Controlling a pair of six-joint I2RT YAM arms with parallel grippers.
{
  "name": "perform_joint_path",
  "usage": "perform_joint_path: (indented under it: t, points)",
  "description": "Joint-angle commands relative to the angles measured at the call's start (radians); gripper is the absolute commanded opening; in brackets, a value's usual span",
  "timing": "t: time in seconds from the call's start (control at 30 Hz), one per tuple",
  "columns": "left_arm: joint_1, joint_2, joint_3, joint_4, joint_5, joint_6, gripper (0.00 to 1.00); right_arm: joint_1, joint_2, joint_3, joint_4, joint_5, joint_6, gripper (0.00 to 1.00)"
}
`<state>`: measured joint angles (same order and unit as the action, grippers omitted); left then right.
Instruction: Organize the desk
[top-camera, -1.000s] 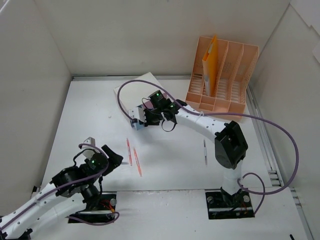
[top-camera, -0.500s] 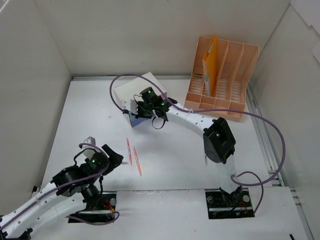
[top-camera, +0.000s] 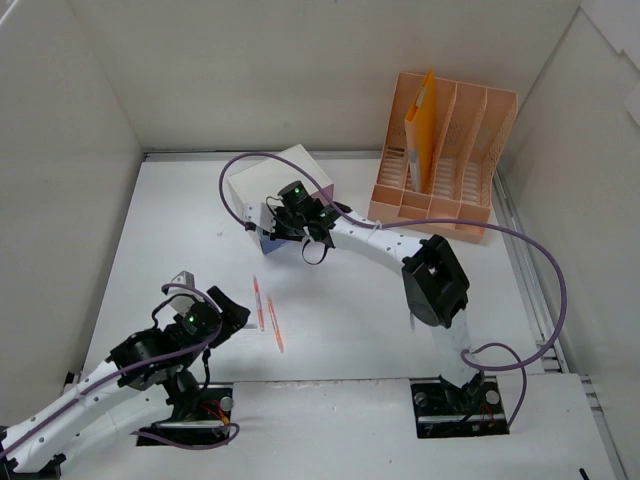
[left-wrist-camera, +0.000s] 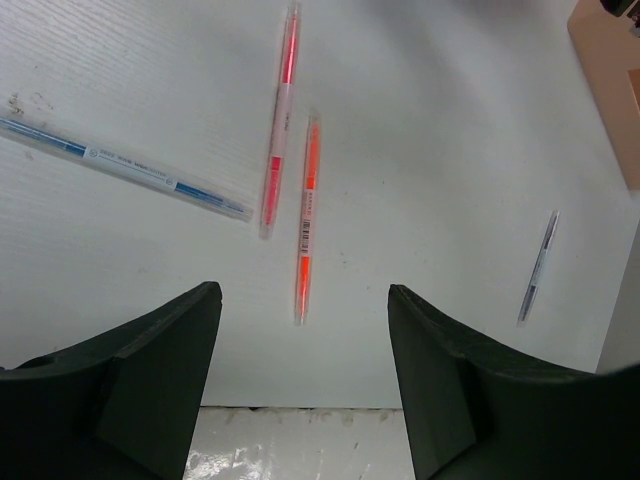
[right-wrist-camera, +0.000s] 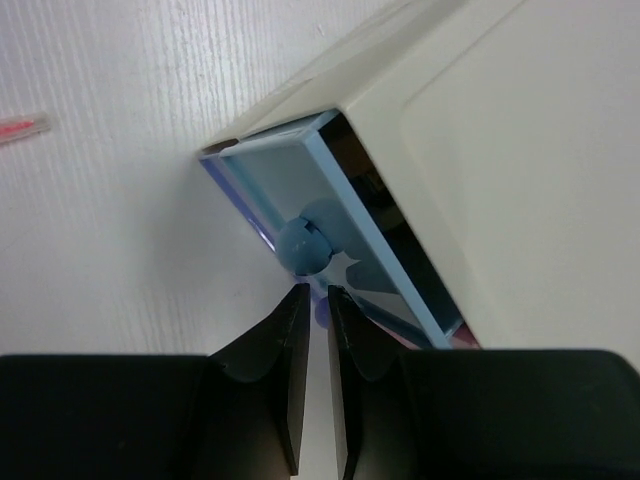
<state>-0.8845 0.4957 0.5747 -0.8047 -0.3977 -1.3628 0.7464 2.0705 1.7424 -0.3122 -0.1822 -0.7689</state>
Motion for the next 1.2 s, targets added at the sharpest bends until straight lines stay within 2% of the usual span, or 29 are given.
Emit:
perform_joint_path:
  t: [0.0,0.37,0.43,0.5,0.53,0.6,0.67,0.83,0.87,0.93,0.97,1.0,1.03,1.1,1.17]
  points:
    - [-0.004,0.027,0.03,0.022,-0.038,-0.039,0.63,-0.001,-0.044,0.012,0.13,0.056,0.036,0.11]
    - [-0.004,0.018,0.03,0.012,-0.035,-0.05,0.63,-0.004,-0.052,-0.021,0.202,0.075,0.079,0.18]
    - [-0.004,0.021,0.033,0.009,-0.035,-0.047,0.63,-0.004,-0.093,-0.053,0.199,0.056,0.088,0.18]
    - [-0.004,0.021,0.031,0.009,-0.035,-0.045,0.63,-0.013,-0.172,-0.139,0.202,0.018,0.095,0.24]
    - [-0.004,0.018,0.03,0.012,-0.035,-0.045,0.63,-0.016,-0.206,-0.17,0.203,0.015,0.102,0.32]
    - [-0.004,0.006,0.014,0.024,-0.035,-0.042,0.63,-0.038,-0.281,-0.259,0.212,0.006,0.152,0.97]
    - [-0.004,-0.006,0.001,0.051,-0.036,-0.039,0.63,-0.093,-0.325,-0.306,0.216,-0.013,0.225,0.98]
    - [-0.004,0.0,-0.015,0.088,-0.039,-0.027,0.63,-0.261,-0.313,-0.365,0.214,-0.241,0.482,0.98]
    - [-0.004,0.004,-0.007,0.088,-0.039,-0.027,0.63,-0.307,-0.293,-0.368,0.217,-0.279,0.514,0.95]
    - [-0.004,0.015,-0.001,0.076,-0.041,-0.024,0.63,-0.341,-0.261,-0.366,0.226,-0.31,0.609,0.82]
    - [-0.004,0.012,0.004,0.073,-0.041,-0.024,0.63,-0.361,-0.235,-0.368,0.231,-0.345,0.637,0.6]
    - [-0.004,0.015,0.005,0.064,-0.041,-0.024,0.63,-0.369,-0.227,-0.368,0.249,-0.361,0.673,0.48]
    - [-0.004,0.009,0.004,0.062,-0.041,-0.027,0.63,-0.369,-0.221,-0.372,0.263,-0.368,0.697,0.41]
    - [-0.004,0.003,-0.001,0.055,-0.041,-0.038,0.63,-0.363,-0.202,-0.371,0.292,-0.381,0.749,0.4]
    - [-0.004,-0.009,-0.007,0.049,-0.044,-0.048,0.63,-0.335,-0.191,-0.365,0.305,-0.366,0.764,0.47]
